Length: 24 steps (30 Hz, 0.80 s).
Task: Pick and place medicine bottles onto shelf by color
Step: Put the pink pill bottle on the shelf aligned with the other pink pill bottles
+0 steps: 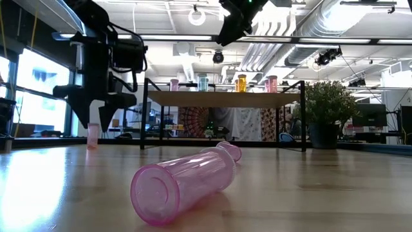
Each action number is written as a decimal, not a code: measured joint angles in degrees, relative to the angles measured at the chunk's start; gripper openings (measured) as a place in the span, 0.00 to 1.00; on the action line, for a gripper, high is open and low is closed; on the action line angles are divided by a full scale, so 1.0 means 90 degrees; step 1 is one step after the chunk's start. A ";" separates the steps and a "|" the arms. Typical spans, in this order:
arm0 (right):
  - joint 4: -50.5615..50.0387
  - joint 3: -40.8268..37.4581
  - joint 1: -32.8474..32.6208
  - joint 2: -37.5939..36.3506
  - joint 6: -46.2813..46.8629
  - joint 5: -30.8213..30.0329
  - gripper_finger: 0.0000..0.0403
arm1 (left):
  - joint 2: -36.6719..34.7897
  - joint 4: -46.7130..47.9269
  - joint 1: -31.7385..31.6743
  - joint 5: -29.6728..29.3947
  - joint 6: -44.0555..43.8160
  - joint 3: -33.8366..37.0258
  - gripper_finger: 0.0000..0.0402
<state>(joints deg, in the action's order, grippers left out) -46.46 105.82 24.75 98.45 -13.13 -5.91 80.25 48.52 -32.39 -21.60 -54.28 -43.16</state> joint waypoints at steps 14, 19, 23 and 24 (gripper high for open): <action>-0.0118 0.0000 0.0000 0.0002 0.0000 0.0000 0.50 | 0.0098 0.0059 -0.0069 -0.0013 0.0267 0.0000 0.42; -0.0118 -0.0002 0.0000 0.0002 0.0000 0.0000 0.50 | 0.0099 0.0059 -0.0069 -0.0016 0.0283 0.0000 0.36; -0.0120 -0.0002 0.0000 0.0002 0.0000 0.0000 0.50 | 0.0096 0.0059 -0.0069 -0.0028 0.0386 0.0000 0.33; -0.0121 -0.0002 0.0000 0.0002 0.0002 0.0000 0.50 | 0.0096 0.0057 -0.0069 -0.0028 0.0387 0.0000 0.32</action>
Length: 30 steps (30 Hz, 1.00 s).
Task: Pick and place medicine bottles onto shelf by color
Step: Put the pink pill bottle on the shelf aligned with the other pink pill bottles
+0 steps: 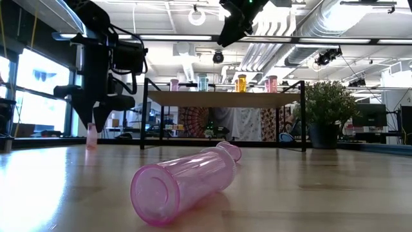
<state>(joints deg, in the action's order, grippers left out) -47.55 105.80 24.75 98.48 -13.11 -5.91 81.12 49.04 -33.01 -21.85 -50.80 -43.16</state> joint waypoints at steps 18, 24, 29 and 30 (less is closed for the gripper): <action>-0.0223 0.0000 -0.0080 0.0000 0.0309 0.0051 0.50 | -0.0938 0.0482 0.0007 0.1272 0.0851 0.0000 0.29; -0.0380 0.0000 -0.0336 0.0000 0.0799 0.0273 0.50 | -0.2083 0.0354 0.0155 0.2471 0.1776 -0.0016 0.29; -0.0508 0.0000 -0.0570 0.0000 0.1622 0.1315 0.50 | -0.2683 0.0205 0.0453 0.2688 0.2470 -0.0311 0.29; -0.0506 0.0000 -0.0629 0.0000 0.1779 0.1531 0.50 | -0.2751 0.0086 0.0519 0.2688 0.2610 -0.0382 0.29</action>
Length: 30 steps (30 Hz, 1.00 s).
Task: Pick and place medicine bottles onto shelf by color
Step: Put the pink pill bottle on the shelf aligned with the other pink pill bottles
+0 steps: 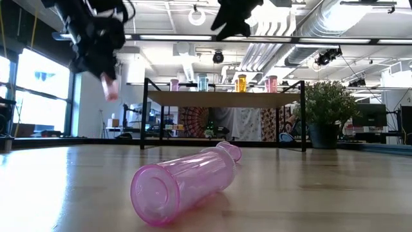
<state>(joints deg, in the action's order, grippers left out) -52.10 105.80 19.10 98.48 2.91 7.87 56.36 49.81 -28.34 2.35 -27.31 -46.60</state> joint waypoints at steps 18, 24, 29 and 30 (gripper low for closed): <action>0.0828 0.0000 -0.0712 0.0000 -0.0059 0.1139 0.50 | 0.0276 -0.2832 0.0762 0.0342 0.2480 -0.1070 0.29; 0.1033 0.0000 -0.0659 0.0002 -0.0708 0.1373 0.50 | 0.0820 -0.3504 0.0968 0.0243 0.2734 -0.1429 0.29; 0.0998 0.0000 -0.0577 0.0002 -0.1135 0.1376 0.50 | 0.1326 -0.3871 0.1140 0.0123 0.2974 -0.1760 0.29; 0.0962 0.0000 -0.0558 0.0002 -0.1173 0.1376 0.50 | 0.1412 -0.3866 0.1169 0.0105 0.3013 -0.1828 0.29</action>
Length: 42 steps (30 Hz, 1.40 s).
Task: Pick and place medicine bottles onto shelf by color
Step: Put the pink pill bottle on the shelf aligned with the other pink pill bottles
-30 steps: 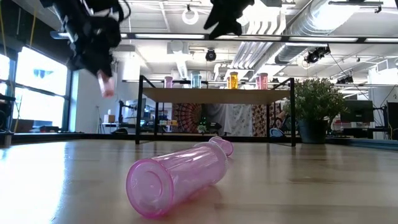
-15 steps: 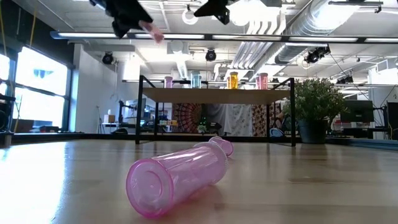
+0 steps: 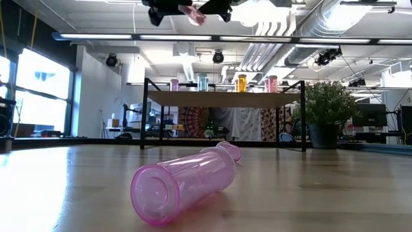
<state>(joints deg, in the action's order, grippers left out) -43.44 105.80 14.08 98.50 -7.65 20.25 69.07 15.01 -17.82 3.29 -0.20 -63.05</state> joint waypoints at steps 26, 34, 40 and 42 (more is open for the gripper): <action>-0.0523 -0.0002 0.0324 0.0000 -0.0152 0.0804 0.34 | 0.0602 -0.0256 0.0291 -0.0733 0.0428 -0.0610 0.29; -0.0568 -0.0001 0.0324 0.0000 -0.0145 0.0748 0.32 | 0.0601 -0.0494 0.0291 -0.0792 0.0494 -0.0610 0.29; -0.0554 -0.0002 0.0326 0.0005 -0.0166 0.0724 0.26 | 0.0601 -0.0351 0.0291 -0.0826 0.0475 -0.0610 0.29; -0.0554 -0.0002 0.0326 0.0007 -0.0181 0.0726 0.24 | 0.0601 -0.0341 0.0290 -0.0826 0.0475 -0.0610 0.29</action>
<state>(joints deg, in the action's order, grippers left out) -48.42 105.78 17.02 98.56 -9.28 26.79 74.48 11.94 -15.21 -4.14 4.08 -68.53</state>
